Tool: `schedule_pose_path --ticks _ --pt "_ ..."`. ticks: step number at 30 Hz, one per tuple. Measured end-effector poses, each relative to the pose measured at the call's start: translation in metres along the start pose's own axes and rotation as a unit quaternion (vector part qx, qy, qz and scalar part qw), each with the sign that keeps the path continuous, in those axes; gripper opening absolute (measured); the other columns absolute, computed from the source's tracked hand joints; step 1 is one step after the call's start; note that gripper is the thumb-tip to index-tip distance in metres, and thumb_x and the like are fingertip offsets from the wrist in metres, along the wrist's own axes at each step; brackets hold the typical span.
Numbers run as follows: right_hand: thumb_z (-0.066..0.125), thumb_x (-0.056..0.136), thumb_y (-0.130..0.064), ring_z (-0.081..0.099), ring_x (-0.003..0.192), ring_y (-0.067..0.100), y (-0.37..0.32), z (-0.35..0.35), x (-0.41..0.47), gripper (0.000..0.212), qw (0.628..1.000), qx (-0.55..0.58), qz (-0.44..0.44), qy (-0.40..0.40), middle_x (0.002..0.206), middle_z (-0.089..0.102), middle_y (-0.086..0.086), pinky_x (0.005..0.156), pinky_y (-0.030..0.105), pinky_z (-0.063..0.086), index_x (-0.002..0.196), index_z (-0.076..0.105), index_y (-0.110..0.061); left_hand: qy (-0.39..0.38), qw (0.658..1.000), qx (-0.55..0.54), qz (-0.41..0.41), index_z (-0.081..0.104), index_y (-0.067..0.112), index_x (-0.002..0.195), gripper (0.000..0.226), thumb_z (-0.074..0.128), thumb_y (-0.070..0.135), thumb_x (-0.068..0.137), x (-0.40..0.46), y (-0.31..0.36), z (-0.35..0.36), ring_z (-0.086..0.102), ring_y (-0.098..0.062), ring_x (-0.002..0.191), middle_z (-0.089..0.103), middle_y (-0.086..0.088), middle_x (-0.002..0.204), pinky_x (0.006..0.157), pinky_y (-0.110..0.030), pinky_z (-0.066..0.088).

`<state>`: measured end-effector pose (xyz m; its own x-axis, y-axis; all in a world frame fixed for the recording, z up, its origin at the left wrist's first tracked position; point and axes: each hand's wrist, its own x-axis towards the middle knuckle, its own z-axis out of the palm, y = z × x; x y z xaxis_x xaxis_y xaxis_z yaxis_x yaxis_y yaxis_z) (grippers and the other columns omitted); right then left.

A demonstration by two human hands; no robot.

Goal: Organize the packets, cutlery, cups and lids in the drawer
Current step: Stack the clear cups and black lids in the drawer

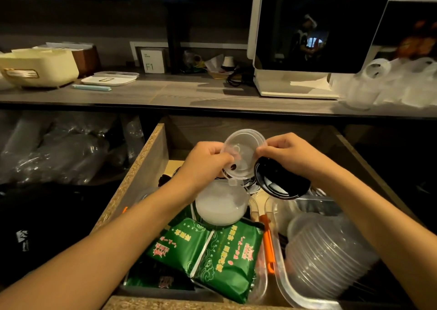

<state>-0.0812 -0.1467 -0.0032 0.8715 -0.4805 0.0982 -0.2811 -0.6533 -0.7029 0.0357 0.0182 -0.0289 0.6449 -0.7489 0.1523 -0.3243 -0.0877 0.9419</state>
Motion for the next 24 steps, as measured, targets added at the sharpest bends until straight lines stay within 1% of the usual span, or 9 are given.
schedule_pose_path --ticks 3,7,10,12,15,16,18,20,24 --pt "0.060 0.093 -0.039 0.052 0.053 0.004 -0.003 -0.004 0.001 0.032 0.995 -0.093 -0.031 -0.018 0.071 0.066 0.010 0.051 0.020 0.040 0.087 0.074 -0.011 -0.008 0.996 0.040 0.074 0.074 0.013 0.103 0.029 0.067 0.036 0.086 0.000 0.002 -0.002 0.067 -0.017 0.083 0.072 -0.013 0.095 0.078 -0.040 0.056" --pt "0.059 0.094 -0.042 0.056 0.054 0.011 -0.010 -0.002 -0.006 0.032 0.992 -0.094 -0.062 -0.050 0.068 0.065 0.003 0.054 0.030 0.043 0.086 0.074 -0.015 0.003 0.982 0.121 0.144 0.074 0.022 0.111 0.018 0.061 0.020 0.098 0.000 0.004 -0.005 0.070 -0.015 0.091 0.074 0.003 0.097 0.075 -0.040 0.059" --pt "0.061 0.091 -0.046 0.065 0.066 0.020 -0.013 -0.005 -0.009 0.033 0.999 0.030 -0.034 0.002 0.077 0.071 0.012 0.061 0.031 0.049 0.087 0.076 -0.018 0.082 0.993 0.070 0.045 0.067 0.016 0.106 0.016 0.056 0.009 0.097 0.003 0.002 -0.009 0.070 -0.013 0.075 0.069 0.001 0.091 0.068 -0.036 0.060" --pt "0.061 0.091 -0.045 0.064 0.067 0.021 -0.013 -0.006 -0.009 0.035 0.998 0.064 -0.007 -0.012 0.079 0.070 0.017 0.063 0.032 0.050 0.085 0.076 -0.014 0.069 0.995 -0.038 -0.056 0.060 0.012 0.104 0.014 0.050 0.004 0.098 0.000 0.007 -0.006 0.069 -0.014 0.063 0.062 -0.004 0.093 0.056 -0.038 0.061" --pt "0.064 0.091 -0.037 0.064 0.063 0.017 -0.009 -0.001 -0.010 0.032 0.995 0.096 0.024 -0.035 0.072 0.070 0.010 0.061 0.028 0.052 0.081 0.074 -0.008 0.021 0.991 -0.080 -0.109 0.058 0.015 0.108 0.029 0.046 -0.006 0.092 -0.002 0.011 -0.004 0.065 -0.024 0.084 0.055 -0.005 0.106 0.052 -0.037 0.059" --pt "0.065 0.091 -0.035 0.064 0.063 0.016 -0.007 0.000 -0.010 0.032 0.993 0.108 0.034 -0.039 0.071 0.070 0.008 0.060 0.027 0.052 0.080 0.074 -0.007 0.001 0.993 -0.058 -0.103 0.061 0.017 0.110 0.030 0.049 -0.003 0.092 -0.003 0.012 -0.005 0.065 -0.024 0.083 0.058 -0.006 0.104 0.049 -0.034 0.057" --pt "0.067 0.090 -0.035 0.065 0.062 0.017 -0.004 0.002 -0.009 0.033 0.991 0.120 0.046 -0.047 0.072 0.071 0.009 0.060 0.026 0.053 0.082 0.075 -0.004 -0.028 0.997 0.031 -0.065 0.071 0.016 0.103 0.016 0.056 0.016 0.098 -0.002 0.012 -0.012 0.061 -0.014 0.059 0.065 -0.004 0.078 0.042 -0.024 0.047" --pt "0.067 0.089 -0.037 0.064 0.062 0.018 -0.004 0.004 -0.008 0.036 0.991 0.122 0.047 -0.041 0.073 0.071 0.011 0.059 0.025 0.052 0.085 0.075 -0.002 -0.026 0.989 0.144 -0.033 0.075 0.007 0.079 0.032 0.062 0.030 0.098 0.002 0.009 -0.016 0.049 -0.006 0.043 0.058 0.000 0.055 0.043 -0.017 0.039" --pt "0.066 0.090 -0.040 0.064 0.057 0.007 -0.008 0.011 -0.008 0.028 0.995 0.079 0.038 -0.038 0.075 0.073 0.006 0.052 0.017 0.048 0.085 0.079 -0.017 0.005 0.955 0.295 -0.018 0.074 0.008 0.078 0.030 0.060 0.025 0.098 0.003 0.000 -0.013 0.062 -0.015 0.051 0.069 -0.010 0.066 0.046 -0.021 0.045"
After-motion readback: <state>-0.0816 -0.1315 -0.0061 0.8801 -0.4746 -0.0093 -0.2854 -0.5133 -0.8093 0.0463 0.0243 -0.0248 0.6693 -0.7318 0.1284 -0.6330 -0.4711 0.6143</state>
